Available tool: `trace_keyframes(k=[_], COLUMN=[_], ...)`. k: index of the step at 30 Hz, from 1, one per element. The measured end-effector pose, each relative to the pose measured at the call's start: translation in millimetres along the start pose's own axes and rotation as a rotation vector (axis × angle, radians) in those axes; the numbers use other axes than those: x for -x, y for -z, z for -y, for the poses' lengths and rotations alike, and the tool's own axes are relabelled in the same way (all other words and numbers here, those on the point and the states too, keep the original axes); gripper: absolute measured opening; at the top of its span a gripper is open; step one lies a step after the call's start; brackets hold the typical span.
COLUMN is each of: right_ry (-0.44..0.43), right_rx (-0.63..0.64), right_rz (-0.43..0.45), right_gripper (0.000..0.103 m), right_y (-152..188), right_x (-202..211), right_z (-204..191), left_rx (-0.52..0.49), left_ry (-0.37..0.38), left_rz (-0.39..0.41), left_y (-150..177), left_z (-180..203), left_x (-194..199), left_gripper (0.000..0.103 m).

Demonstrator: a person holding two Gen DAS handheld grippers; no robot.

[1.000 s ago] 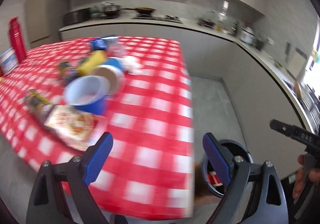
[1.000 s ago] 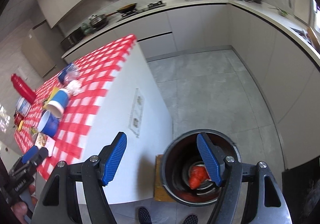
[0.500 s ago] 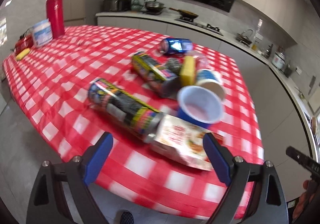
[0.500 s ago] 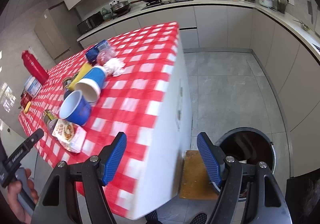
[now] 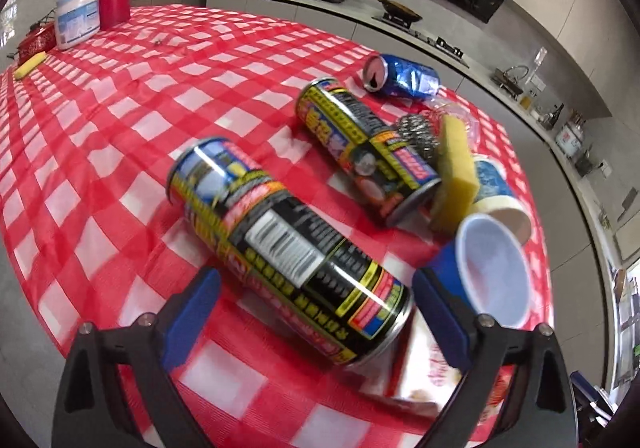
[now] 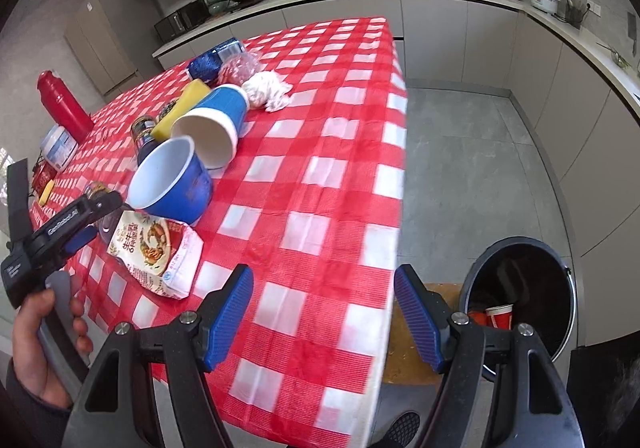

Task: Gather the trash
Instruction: 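Grasp the black spray can with left tool while right tool grasps blue cup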

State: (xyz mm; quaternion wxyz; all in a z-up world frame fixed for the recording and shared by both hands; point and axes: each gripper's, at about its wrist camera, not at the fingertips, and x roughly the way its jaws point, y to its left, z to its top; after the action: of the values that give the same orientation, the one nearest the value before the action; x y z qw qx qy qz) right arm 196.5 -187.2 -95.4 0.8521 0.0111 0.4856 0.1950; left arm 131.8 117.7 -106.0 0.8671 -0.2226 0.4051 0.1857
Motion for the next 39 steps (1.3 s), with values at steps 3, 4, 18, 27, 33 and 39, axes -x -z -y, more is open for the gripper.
trace_keyframes(k=[3,4,18,27,33,39], right_ry=[-0.013,-0.018,-0.085,-0.118,-0.118,-0.088], right_rx=[0.008,0.009,0.094,0.092,0.066,0.067], right_rz=[0.0,0.0,-0.049,-0.022,0.011,0.025], right_gripper=[0.074,0.074,0.074,0.075,0.075,0.081], right_y=[-2,-3,-9,-17,-27,-37], right_x=[-1,-2,-32,-39,-50,-70], right_z=[-4,-5,-53,-84,-106,-130], left_rx=[-0.018,-0.018,0.021,-0.225,-0.308,-0.349], left_ry=[-0.037,-0.044,-0.021,0.066,0.054,0.07], left_rz=[0.01,0.011,-0.035,-0.07,-0.056,-0.058], left_y=[-3,-5,-33,-28,-29,-35], left_z=[-19,-28,-67,-54,-46,-46], left_x=[3,5,-20,-16,-18,-26], left_gripper=[0.095,0.094,0.072,0.055,0.059,0.061])
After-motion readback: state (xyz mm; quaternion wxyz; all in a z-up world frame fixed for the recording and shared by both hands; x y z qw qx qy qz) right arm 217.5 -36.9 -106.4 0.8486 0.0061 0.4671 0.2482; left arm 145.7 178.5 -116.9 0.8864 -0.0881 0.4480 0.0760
